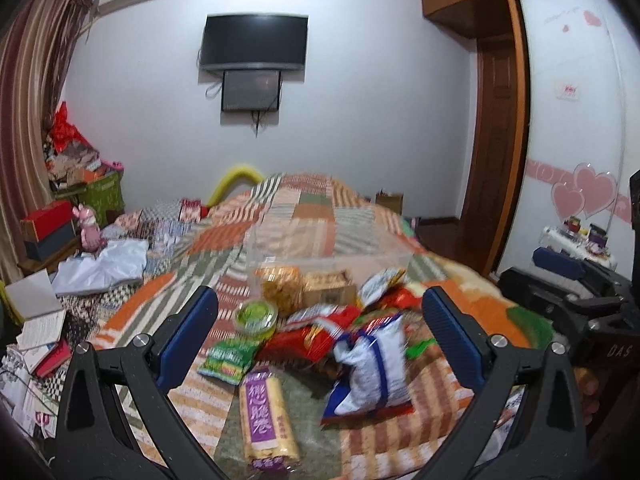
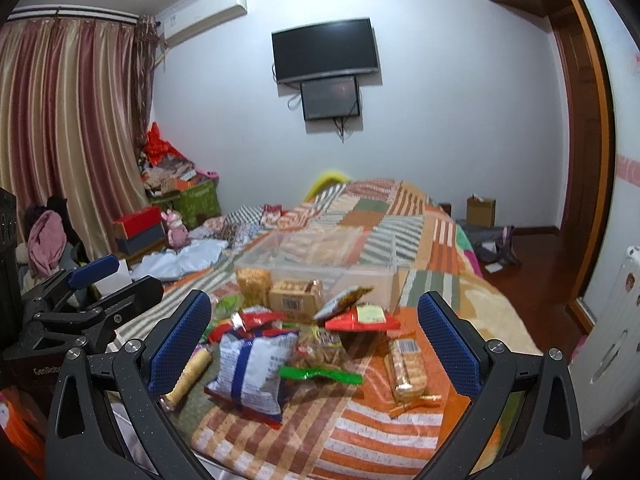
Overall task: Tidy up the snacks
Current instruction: 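Grasp the purple-labelled roll pack with left tool while right tool grasps white-blue chip bag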
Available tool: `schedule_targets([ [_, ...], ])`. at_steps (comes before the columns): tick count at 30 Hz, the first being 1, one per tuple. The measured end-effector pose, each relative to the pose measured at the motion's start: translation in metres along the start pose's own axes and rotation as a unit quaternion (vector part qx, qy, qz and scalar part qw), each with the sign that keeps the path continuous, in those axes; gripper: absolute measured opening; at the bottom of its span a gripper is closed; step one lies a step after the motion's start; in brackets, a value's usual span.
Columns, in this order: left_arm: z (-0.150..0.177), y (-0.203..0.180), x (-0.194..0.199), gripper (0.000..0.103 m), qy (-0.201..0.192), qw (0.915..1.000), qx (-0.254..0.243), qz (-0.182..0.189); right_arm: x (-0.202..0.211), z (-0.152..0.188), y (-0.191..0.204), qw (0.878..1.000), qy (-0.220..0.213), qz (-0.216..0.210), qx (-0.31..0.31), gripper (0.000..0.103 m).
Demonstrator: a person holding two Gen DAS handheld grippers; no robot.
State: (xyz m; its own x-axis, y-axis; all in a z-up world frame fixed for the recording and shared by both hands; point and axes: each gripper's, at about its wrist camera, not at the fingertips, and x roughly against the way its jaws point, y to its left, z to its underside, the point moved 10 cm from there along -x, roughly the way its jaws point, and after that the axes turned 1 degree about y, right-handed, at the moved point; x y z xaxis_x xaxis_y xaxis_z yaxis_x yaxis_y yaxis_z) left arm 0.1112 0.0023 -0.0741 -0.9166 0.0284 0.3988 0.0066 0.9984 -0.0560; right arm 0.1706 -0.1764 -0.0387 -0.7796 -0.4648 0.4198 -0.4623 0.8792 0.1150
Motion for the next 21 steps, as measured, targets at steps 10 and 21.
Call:
schedule_targets([
  [10,0.061,0.050,-0.046,0.100,0.093,0.9943,0.032,-0.040,-0.041,0.045,0.001,0.996,0.083,-0.025,-0.014,0.103],
  [21,0.125,0.062,-0.075,0.079,0.186,0.9809,0.050,-0.028,-0.068,0.079,0.027,0.983,0.155,-0.094,-0.042,0.088],
])
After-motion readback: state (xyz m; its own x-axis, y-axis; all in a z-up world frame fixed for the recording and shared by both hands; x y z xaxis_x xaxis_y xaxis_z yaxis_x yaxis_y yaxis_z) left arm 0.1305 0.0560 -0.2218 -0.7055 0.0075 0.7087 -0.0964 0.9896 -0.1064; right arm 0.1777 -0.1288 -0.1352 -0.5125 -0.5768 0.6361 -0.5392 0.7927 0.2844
